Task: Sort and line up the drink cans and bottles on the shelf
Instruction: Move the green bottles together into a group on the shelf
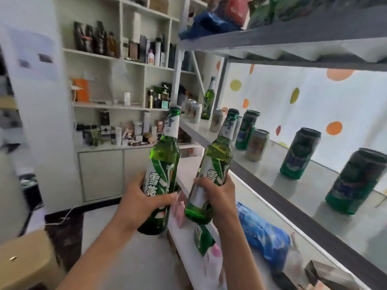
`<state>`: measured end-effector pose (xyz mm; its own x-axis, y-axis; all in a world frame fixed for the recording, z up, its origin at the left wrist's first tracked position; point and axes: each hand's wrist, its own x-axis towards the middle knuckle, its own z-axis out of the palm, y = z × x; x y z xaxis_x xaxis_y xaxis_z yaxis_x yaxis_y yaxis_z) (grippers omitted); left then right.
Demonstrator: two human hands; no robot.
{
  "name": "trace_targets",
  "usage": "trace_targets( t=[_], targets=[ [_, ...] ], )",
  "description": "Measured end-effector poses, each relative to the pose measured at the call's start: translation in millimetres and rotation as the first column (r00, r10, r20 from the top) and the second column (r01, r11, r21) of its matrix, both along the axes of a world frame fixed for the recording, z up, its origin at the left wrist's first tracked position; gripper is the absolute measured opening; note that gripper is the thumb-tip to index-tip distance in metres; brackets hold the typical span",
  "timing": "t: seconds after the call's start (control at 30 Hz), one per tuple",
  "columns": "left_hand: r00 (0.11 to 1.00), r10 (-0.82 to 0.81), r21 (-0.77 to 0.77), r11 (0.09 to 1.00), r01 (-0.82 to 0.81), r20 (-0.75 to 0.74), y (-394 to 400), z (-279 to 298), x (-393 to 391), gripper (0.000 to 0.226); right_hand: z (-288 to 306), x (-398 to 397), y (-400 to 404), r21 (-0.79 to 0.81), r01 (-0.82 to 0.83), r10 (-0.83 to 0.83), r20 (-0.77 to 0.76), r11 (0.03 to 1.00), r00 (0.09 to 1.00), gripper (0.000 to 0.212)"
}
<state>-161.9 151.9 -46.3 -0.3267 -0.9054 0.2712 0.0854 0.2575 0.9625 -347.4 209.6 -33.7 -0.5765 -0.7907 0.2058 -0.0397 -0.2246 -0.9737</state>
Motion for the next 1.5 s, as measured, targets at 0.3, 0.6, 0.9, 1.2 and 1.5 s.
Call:
trace_targets(
  t=[0.3, 0.6, 0.9, 1.2, 1.5],
  targets=[
    [0.997, 0.054, 0.03, 0.998, -0.056, 0.061, -147, 41, -51, 0.061, 23, -57, -153, 0.03, -0.15, 0.149, 0.033, 0.988, 0.988, 0.042],
    [0.997, -0.07, 0.13, 0.989, 0.065, 0.035, -264, 88, -107, 0.065, 64, -109, -257, 0.046, -0.153, 0.144, 0.166, 0.987, 0.976, 0.055],
    [0.898, -0.439, 0.344, 0.838, 0.424, -0.036, -399, 142, -169, 0.077, 124, -151, -345, -0.04, -0.102, 0.109, 0.321, 0.994, 0.941, 0.058],
    [0.634, -0.743, 0.365, 0.542, 0.757, -0.212, -542, 221, -264, 0.045, 186, -192, -428, -0.038, 0.215, -0.19, 0.343, 0.976, 0.92, 0.04],
    [0.503, -0.85, 0.414, 0.405, 0.815, -0.156, -576, 227, -348, 0.054, 219, -239, -456, 0.031, 0.436, -0.417, 0.358, 0.899, 0.835, 0.074]
  ],
)
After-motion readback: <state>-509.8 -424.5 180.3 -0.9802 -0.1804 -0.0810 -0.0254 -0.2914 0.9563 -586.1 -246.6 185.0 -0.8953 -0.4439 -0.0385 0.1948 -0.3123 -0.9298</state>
